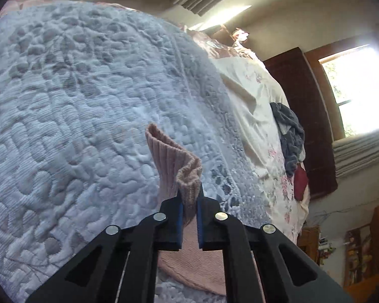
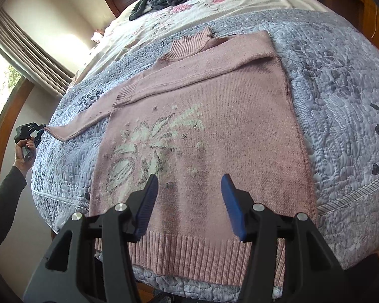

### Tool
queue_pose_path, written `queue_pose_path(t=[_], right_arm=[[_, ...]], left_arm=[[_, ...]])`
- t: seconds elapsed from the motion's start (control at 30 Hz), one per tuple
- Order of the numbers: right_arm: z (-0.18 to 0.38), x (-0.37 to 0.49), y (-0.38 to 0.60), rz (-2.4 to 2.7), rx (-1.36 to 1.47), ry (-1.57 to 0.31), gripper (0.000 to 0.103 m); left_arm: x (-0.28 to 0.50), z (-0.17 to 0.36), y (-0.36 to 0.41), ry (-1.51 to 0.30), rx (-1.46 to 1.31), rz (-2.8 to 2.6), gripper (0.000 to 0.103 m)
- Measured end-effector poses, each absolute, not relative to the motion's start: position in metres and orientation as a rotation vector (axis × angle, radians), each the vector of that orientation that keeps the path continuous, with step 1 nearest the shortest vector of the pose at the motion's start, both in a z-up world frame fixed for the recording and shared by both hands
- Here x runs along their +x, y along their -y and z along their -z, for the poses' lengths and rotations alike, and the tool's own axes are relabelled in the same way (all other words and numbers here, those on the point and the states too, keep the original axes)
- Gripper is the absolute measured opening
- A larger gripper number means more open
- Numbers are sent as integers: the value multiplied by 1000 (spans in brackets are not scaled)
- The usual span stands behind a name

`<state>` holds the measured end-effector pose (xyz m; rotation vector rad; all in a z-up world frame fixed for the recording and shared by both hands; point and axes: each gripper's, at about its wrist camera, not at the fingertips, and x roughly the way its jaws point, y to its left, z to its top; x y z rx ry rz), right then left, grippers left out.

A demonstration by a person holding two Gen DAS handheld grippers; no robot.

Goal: Fold small clothes

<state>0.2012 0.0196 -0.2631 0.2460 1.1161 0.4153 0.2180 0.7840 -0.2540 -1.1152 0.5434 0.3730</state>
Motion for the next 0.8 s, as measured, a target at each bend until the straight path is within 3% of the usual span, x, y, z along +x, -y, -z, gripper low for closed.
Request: queue_pose_path(t=[0.2,0.37,0.57,0.8], right_arm=[[252,205,-12,-434,340,-1091,52],[253,202,0,-431,370,-1091,54],[263,208,16,-425,405,-1096,54],[271,222,35,-395,426,-1096,54]], left_arm=[[287,188,-696,-536,-977,-154,7],[342,173,-605,-586,-884,-21,7],[407,197,-489,-699,-806,113,7],[458,268,-373,-882,-727,234,7]])
